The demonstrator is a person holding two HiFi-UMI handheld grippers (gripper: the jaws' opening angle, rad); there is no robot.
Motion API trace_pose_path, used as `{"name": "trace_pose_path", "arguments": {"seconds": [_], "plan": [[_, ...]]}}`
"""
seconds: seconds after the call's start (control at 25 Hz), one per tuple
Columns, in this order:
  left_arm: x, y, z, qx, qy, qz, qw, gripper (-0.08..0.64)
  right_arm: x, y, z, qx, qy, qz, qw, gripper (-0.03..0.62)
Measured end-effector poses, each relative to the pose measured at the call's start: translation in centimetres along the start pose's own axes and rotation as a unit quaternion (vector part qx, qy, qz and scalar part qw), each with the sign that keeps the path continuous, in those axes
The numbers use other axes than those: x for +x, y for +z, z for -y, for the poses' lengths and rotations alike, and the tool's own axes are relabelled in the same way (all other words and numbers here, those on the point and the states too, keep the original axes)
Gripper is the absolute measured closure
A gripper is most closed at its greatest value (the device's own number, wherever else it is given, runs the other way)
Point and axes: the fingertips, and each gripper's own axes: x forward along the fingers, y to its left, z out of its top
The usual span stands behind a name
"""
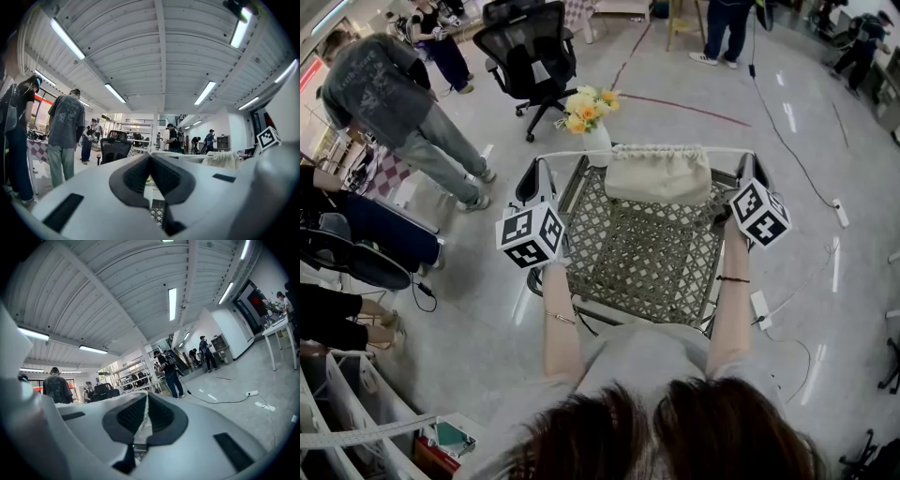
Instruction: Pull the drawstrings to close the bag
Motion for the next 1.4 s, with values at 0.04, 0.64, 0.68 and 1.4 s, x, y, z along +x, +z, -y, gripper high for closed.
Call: {"name": "trace_pose_path", "arguments": {"seconds": [0.04,0.64,0.68,1.4], "plan": [[0.0,0.0,0.0,0.000,0.000,0.000,1.0000,0.534,0.0,0.0,0.1,0.000,-0.001,0.000,1.000,0.569],[-1.2,0.2,-0.4,0.006,0.011,0.002,0.9999,0.532,-0.7,0.2,-0.4,-0.013,0.023,0.000,1.000,0.569],[-1.3,0.2,-0.3,0.007,0.011,0.002,0.9999,0.534,-0.7,0.2,-0.5,-0.015,0.026,0.001,1.000,0.569],[-2.4,0.1,-0.7,0.020,0.010,-0.002,0.9997,0.532,-1.4,-0.4,-1.2,-0.033,0.044,-0.008,0.998,0.569]]}}
